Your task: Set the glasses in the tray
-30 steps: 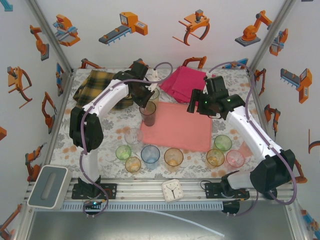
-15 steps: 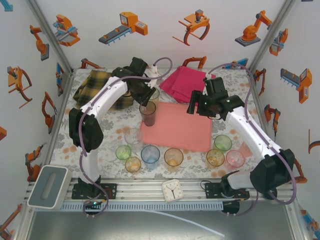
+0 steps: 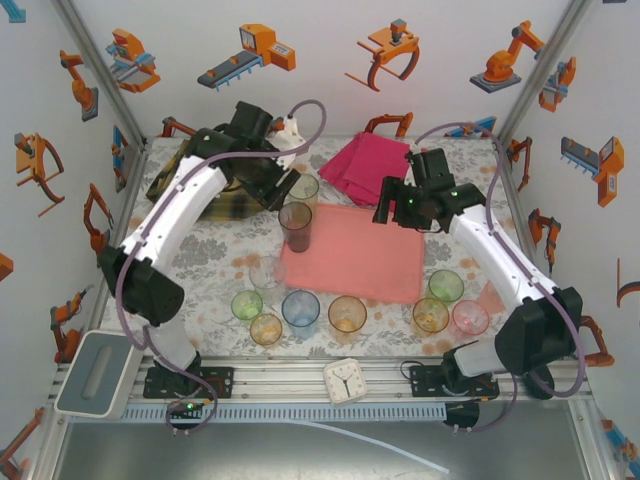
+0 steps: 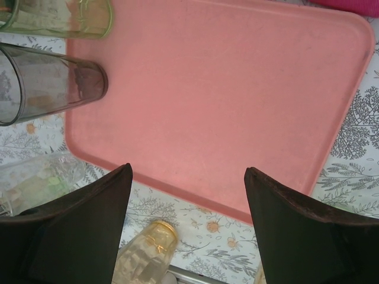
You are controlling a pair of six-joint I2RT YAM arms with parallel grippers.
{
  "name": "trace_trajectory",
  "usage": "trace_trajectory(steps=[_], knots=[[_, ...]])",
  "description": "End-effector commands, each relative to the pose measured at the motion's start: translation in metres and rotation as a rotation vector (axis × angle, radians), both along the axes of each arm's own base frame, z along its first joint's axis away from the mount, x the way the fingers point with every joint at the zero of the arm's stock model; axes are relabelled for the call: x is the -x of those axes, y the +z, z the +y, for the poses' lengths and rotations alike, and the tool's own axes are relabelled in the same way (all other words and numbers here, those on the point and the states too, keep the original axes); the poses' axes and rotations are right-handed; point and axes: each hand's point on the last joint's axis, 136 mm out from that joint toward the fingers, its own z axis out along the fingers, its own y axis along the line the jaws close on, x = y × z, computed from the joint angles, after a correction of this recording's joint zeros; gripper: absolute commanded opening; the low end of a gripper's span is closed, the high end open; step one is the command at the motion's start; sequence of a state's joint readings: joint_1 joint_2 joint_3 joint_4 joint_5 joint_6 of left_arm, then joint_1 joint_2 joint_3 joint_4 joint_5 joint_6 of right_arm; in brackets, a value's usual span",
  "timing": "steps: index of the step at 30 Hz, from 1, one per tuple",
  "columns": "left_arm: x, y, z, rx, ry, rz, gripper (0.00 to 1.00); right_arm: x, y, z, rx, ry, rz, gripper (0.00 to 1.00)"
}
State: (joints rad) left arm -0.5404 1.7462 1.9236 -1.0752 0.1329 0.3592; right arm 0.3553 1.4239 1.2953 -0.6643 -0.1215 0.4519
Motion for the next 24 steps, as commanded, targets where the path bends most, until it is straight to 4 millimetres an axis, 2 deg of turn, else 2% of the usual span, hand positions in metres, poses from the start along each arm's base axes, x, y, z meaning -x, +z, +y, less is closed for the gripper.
trace_trajectory(steps=[1, 4, 9, 14, 24], knots=[[0.034, -0.001, 0.02, 0.02, -0.046, 0.093, 0.6, -0.002, 0.019, 0.0, -0.007, 0.014, -0.04, 0.69], [0.054, -0.007, 0.032, 0.06, -0.05, 0.152, 0.59, 0.001, 0.023, -0.004, 0.001, 0.003, -0.053, 0.69], [0.08, -0.04, 0.041, 0.036, -0.077, 0.219, 0.56, 0.004, 0.022, -0.005, -0.001, -0.006, -0.041, 0.69], [0.084, -0.066, 0.047, 0.027, -0.039, 0.233, 0.55, 0.004, 0.026, -0.007, -0.01, -0.023, -0.053, 0.69], [0.09, -0.094, 0.032, 0.01, -0.081, 0.237, 0.55, 0.008, 0.024, -0.01, -0.016, -0.039, -0.056, 0.69]])
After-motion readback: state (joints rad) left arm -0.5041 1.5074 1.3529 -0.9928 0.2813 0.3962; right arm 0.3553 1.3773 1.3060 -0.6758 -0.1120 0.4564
